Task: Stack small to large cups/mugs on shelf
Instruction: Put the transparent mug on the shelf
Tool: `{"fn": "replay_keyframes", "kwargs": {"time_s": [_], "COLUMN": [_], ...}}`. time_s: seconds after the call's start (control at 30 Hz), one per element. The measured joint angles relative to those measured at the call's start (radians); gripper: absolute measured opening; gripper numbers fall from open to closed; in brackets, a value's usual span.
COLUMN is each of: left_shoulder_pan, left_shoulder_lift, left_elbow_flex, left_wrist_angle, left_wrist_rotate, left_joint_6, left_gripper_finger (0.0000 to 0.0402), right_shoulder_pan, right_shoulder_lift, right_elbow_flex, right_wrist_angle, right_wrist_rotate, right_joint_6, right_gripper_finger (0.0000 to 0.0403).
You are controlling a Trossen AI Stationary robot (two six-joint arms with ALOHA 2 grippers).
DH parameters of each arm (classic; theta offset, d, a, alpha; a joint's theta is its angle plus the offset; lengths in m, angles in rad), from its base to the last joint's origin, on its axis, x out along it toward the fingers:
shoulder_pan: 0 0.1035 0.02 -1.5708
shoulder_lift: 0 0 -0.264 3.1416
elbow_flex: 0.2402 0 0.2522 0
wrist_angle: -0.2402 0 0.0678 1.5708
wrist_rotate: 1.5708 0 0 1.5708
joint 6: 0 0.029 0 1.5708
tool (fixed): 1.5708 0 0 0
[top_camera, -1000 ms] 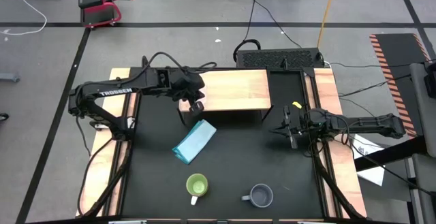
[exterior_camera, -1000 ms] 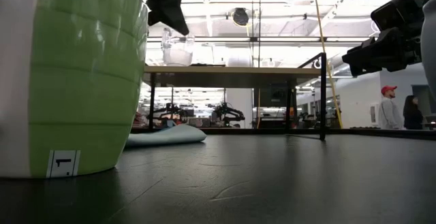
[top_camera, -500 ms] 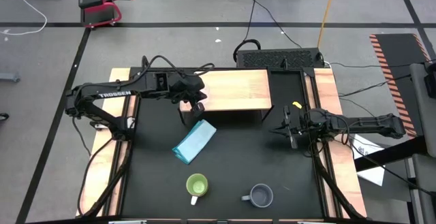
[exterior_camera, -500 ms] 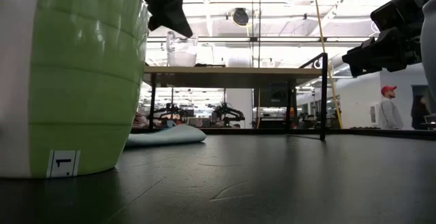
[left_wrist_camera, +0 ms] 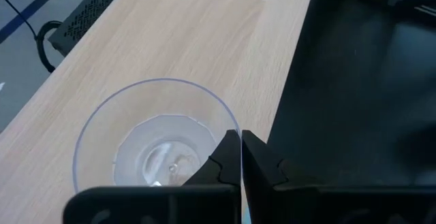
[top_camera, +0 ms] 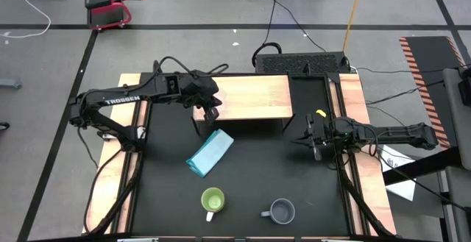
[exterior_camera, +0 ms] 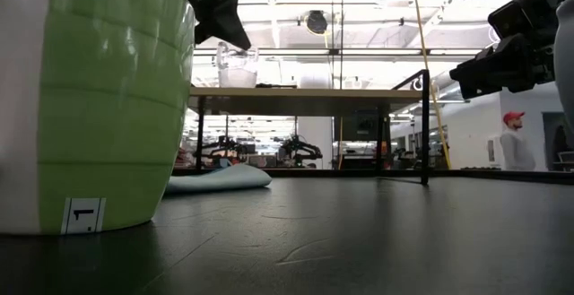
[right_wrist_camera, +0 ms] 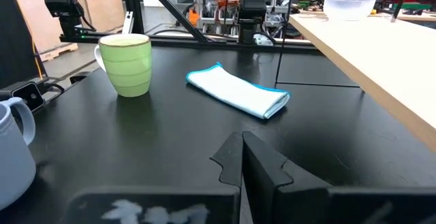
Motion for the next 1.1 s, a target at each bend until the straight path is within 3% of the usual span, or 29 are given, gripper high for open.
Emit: {"fn": "replay_keyframes", "kwargs": {"time_s": [1.1], "left_shoulder_pan": [0.053], "left_shoulder_lift": [0.0], "left_elbow_flex": [0.0], "left_wrist_angle": [0.001], "left_wrist_rotate": [0.072], "left_joint_6": [-0.001], "left_gripper_finger": [0.0015], "right_shoulder_pan": [0.0], "right_shoulder_lift": [0.0], "right_elbow_flex": [0.0], "right_wrist_angle": [-0.001], "right_wrist_rotate": [0.0], "right_joint_6": [0.004], "right_gripper_finger": [0.0]}}
